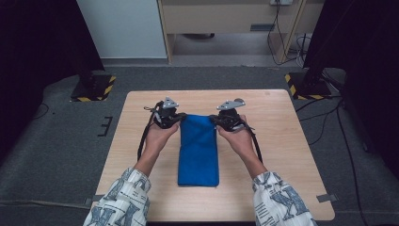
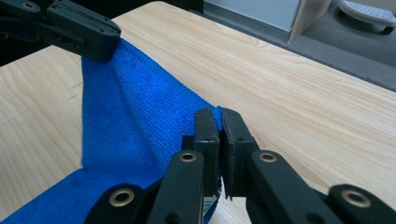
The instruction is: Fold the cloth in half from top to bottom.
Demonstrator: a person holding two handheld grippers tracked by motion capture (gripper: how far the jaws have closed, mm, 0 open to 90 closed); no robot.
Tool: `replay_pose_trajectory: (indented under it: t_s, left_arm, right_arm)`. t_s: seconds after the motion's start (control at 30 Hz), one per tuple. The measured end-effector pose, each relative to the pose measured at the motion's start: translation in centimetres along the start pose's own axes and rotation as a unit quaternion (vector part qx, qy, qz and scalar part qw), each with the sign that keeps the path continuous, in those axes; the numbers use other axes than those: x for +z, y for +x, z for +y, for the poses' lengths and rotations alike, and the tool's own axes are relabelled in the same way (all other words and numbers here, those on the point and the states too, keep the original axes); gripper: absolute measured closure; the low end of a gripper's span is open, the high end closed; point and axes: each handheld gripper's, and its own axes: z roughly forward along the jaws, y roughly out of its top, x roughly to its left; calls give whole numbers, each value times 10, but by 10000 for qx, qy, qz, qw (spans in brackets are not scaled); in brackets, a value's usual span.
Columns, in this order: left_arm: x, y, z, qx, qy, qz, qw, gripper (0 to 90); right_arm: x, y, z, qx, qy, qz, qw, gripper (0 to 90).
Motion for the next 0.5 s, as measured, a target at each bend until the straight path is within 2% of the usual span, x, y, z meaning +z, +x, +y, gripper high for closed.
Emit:
replay_pose_trajectory:
  t_s: [0.1,0.47,0.5]
  left_arm:
    - [-1,-2,-3,18,84,8,10000,864]
    - [-12,-6,-15,-2,4,-165,9999,864]
    - [-15,-8,-17,-34,-24,-218,9998,864]
  right_arm:
    - [-2,3,-3,-52,6,46,10000,866]
    - [-11,15,-12,-131,8,272,9995,863]
    - [-12,17,-15,-194,35,320,9993,862]
